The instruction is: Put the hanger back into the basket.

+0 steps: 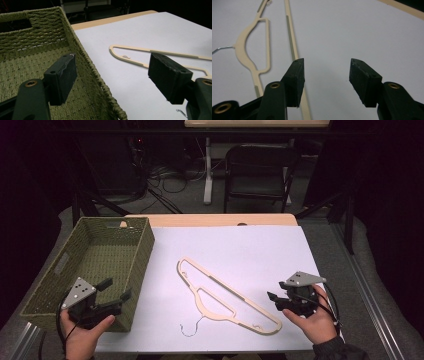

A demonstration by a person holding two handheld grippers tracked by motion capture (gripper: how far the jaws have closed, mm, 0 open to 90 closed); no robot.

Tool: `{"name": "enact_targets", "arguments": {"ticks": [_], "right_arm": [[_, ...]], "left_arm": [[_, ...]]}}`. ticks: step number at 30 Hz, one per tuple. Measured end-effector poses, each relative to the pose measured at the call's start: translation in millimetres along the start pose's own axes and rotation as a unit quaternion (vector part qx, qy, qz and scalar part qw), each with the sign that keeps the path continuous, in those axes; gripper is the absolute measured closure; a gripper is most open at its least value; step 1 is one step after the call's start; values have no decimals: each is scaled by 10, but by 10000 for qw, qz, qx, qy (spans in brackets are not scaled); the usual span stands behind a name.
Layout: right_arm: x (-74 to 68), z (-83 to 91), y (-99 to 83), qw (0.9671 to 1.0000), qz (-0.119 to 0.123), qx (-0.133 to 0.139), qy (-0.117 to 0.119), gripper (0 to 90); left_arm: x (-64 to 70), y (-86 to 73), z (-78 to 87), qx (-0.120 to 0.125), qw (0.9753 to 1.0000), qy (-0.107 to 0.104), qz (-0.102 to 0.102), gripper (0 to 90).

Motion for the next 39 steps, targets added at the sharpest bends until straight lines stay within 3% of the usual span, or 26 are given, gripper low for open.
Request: {"name": "enact_targets", "arguments": {"ticks": [3,7,11,17,19,21,22,23,25,27,29,30,33,34,35,36,37,39], "right_arm": [[0,-43,119,9996,-49,-218,156,463],[3,-109,208,9987,102,-476,145,467],[-4,-163,301,9958,197,-855,247,472],[-13,-237,445,9880,319,-1494,221,483],[-14,-285,473,9868,318,-1571,236,486],[-7,-326,489,9835,291,-1757,326,487],[-9,-385,485,9855,259,-1630,383,487],[-5,-389,489,9808,264,-1901,338,488],[1,-442,482,9765,281,-2107,346,493],[2,-483,480,9700,293,-2385,376,500],[-8,-526,471,9649,236,-2579,437,500],[-23,-556,463,9639,176,-2615,461,503],[-36,-600,461,9532,211,-2972,522,523],[-48,-628,451,9529,111,-2975,587,526],[-44,-638,449,9478,174,-3134,563,526],[-52,-662,437,9459,89,-3189,597,527],[-45,-682,424,9405,78,-3338,628,533],[-36,-711,407,9334,87,-3532,634,537]], "left_arm": [[9,5,-11,2,10000,-33,-14,226],[19,-1,-17,0,10000,-23,-39,226],[22,3,-18,-15,10000,-42,-67,219],[36,-8,-23,-26,9999,-73,-106,219],[40,-15,-28,-51,9999,-74,-107,220],[42,-20,-33,-70,9999,-84,-114,220],[43,-22,-35,-79,9999,-86,-119,220],[44,-23,-37,-79,9999,-85,-121,220],[46,-23,-39,-81,9999,-90,-118,220],[47,-22,-40,-81,9999,-89,-113,220],[44,-21,-37,-86,9999,-90,-110,220],[43,-20,-36,-81,9999,-90,-100,220],[39,-21,-29,-78,9999,-88,-92,221],[38,-22,-29,-75,9999,-86,-87,221],[36,-23,-27,-81,9999,-83,-87,221],[34,-23,-26,-80,9999,-86,-80,221],[33,-23,-25,-81,9999,-89,-78,221],[31,-23,-24,-80,9999,-89,-76,222]]}}
Point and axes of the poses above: each handheld gripper's, and its own axes: z roughly backward along the jaws, y roughly out of its top, x roughly to its right, the point moved 4 cm from there along -z, roughly forward along the jaws, and after that the axes turned 3 degrees about y, right-handed, at the moved point
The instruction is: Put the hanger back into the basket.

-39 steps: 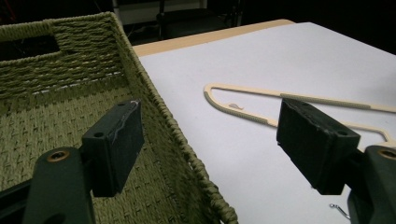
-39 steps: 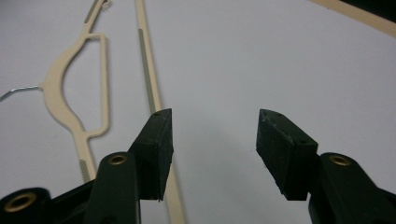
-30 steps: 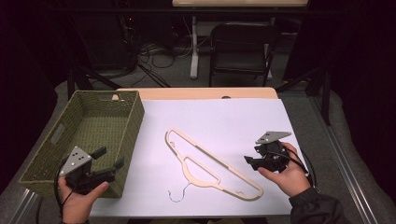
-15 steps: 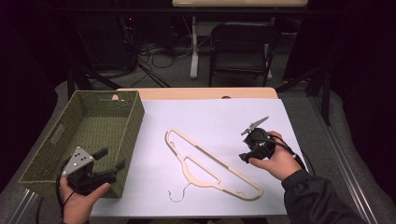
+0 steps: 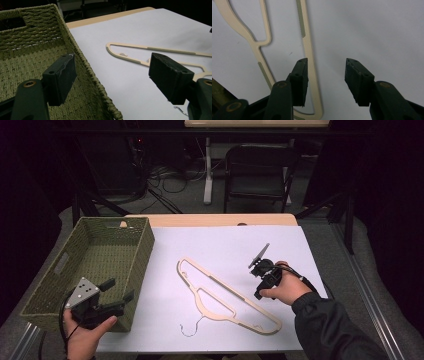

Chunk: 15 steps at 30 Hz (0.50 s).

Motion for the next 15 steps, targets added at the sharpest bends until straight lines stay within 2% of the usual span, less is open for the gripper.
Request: {"name": "enact_targets", "arguments": {"ticks": [2,3,5,7,8,11,12,13,14,15], "right_arm": [[3,-60,10,10000,-37,-77,7,537],[3,-92,14,9999,-83,-73,93,538],[20,-130,48,9998,-49,-177,-19,549],[26,-150,67,9999,-31,-102,7,553],[24,-147,85,9998,-7,-212,28,558],[1,-183,149,9997,29,-237,4,567],[-26,-210,172,9999,-35,-160,1,570],[-23,-207,201,9997,105,-232,20,572],[-39,-203,231,9995,127,-291,-4,575],[-58,-230,262,9998,127,-135,10,579]], "left_arm": [[-3,-1,1,0,10000,3,6,221],[-4,-2,1,4,10000,4,16,221],[-7,-2,3,-7,10000,13,20,221],[-9,-4,3,-12,10000,1,21,221],[-7,-4,2,-15,10000,-1,25,222],[2,-7,0,-18,10000,-11,20,222],[5,-8,0,-21,10000,-16,20,222],[8,-8,1,-22,10000,-20,21,222],[9,-9,2,-22,10000,-19,22,223],[10,-10,3,-21,10000,-16,24,222]]}}
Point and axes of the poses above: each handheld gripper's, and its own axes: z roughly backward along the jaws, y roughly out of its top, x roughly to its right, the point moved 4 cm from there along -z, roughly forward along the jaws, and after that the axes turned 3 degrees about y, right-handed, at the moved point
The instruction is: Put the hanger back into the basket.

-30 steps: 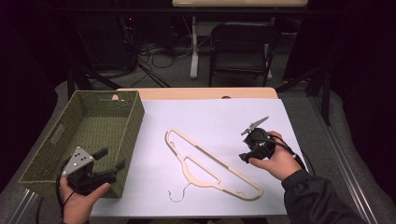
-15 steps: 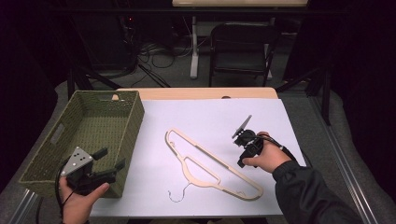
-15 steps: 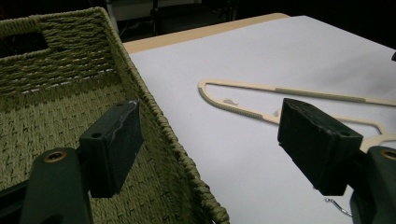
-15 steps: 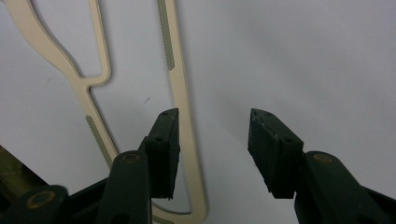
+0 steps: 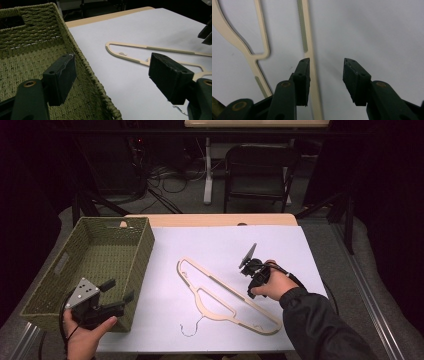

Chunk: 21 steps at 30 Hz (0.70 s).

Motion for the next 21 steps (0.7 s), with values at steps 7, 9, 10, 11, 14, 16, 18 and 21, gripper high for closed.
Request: {"name": "enact_targets", "arguments": {"ticks": [7,9,10,11,14,16,18,21], "right_arm": [[-148,-56,248,9997,142,73,169,582],[-180,-83,317,9995,174,120,217,576],[-191,-103,347,9994,180,123,274,569],[-192,-117,374,9995,245,64,171,559],[-211,-152,455,9996,263,32,107,587],[-222,-182,503,9995,260,31,201,601],[-218,-204,541,9995,300,-51,109,606],[-208,-239,591,9996,286,-60,62,631]], "left_arm": [[-5,-13,25,0,10000,26,21,222],[-9,-17,35,5,10000,32,24,223],[-10,-20,39,3,10000,36,31,222],[-11,-23,43,2,10000,51,41,222],[-14,-33,51,3,10000,55,47,223],[-19,-40,60,-7,10000,71,52,223],[-23,-45,68,-4,10000,76,60,224],[-27,-52,76,-1,9999,95,84,227]]}}
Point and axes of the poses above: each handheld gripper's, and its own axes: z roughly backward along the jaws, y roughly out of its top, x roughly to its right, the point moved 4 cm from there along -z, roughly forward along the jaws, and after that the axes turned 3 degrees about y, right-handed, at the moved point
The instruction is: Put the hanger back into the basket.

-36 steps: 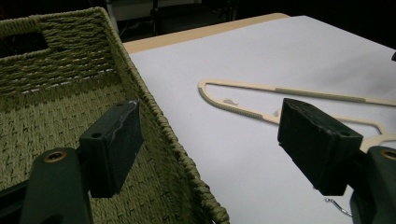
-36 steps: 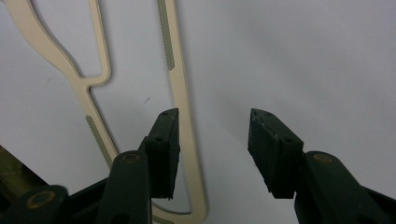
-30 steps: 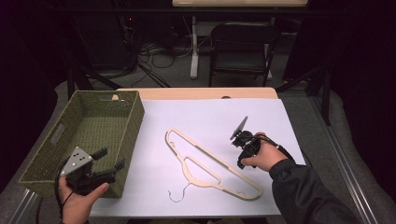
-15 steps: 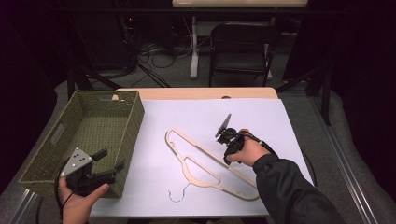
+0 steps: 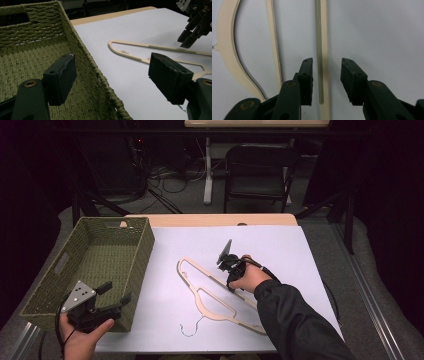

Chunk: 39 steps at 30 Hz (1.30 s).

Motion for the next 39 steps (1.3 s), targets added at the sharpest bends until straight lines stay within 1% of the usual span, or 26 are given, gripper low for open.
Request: {"name": "enact_targets", "arguments": {"ticks": [1,2,3,4,5,6,8,9,10,12,13,15,18,19,20,21,22,23,27,29,30,31,32,33,36,39], "right_arm": [[3,-18,11,10000,-15,27,64,634],[11,-18,20,10000,8,-88,17,644],[10,-46,25,10000,-17,-30,56,650],[19,-59,32,10000,28,-19,-14,654],[18,-65,34,9999,2,-125,10,659],[21,-81,41,9999,12,-133,63,663],[35,-102,51,9997,91,-226,-24,670],[27,-120,55,9997,42,-237,47,672],[31,-126,60,9996,76,-282,18,675],[22,-161,65,9997,60,-222,119,680],[19,-168,69,9997,80,-226,13,684],[7,-168,77,9995,80,-303,91,695],[0,-199,81,9995,95,-287,51,708],[10,-165,85,9982,184,-575,28,712],[0,-186,83,9987,111,-497,36,717],[3,-220,81,9993,128,-361,8,722],[4,-233,81,9993,132,-351,-32,729],[2,-228,80,9989,126,-446,-49,739],[-10,-252,86,9993,104,-352,-21,755],[-5,-245,88,9991,99,-415,36,759],[-5,-217,90,9982,84,-584,96,754],[-7,-211,91,9980,85,-618,-33,741],[1,-206,91,9977,148,-656,-37,736],[-5,-206,91,9978,116,-656,-30,736],[-18,-255,89,9992,64,-382,-18,742],[-19,-253,92,9991,107,-397,-112,760]], "left_arm": [[-2,-2,4,-6,10000,6,-6,227],[-3,-4,7,-2,10000,5,-13,227],[-2,-5,7,-3,10000,6,-1,227],[-1,-7,8,-8,10000,12,3,227],[-1,-8,8,-9,10000,12,7,228],[-1,-10,8,-12,10000,12,9,227],[-1,-11,7,-16,10000,16,12,228],[-1,-12,7,-16,10000,16,15,228],[-2,-12,6,-18,10000,15,12,228],[-3,-12,4,-20,10000,17,10,228],[-4,-12,3,-19,10000,10,3,228],[-3,-14,1,-21,10000,9,4,228],[-5,-16,1,-21,10000,10,16,228],[-6,-15,2,-18,10000,8,18,228],[-7,-16,3,-15,10000,11,18,229],[-8,-15,3,-13,10000,10,7,228],[-9,-15,3,-14,10000,10,8,229],[-8,-15,3,-12,10000,10,18,229],[-8,-17,0,-25,10000,9,10,229],[-5,-17,-2,-24,10000,4,18,229],[-3,-17,-3,-22,10000,3,17,229],[-3,-17,-3,-21,10000,4,17,229],[-4,-17,-3,-22,10000,3,17,229],[-5,-17,-3,-24,10000,6,20,229],[-7,-19,-4,-30,10000,7,10,229],[-9,-18,-3,-28,10000,14,16,229]]}}
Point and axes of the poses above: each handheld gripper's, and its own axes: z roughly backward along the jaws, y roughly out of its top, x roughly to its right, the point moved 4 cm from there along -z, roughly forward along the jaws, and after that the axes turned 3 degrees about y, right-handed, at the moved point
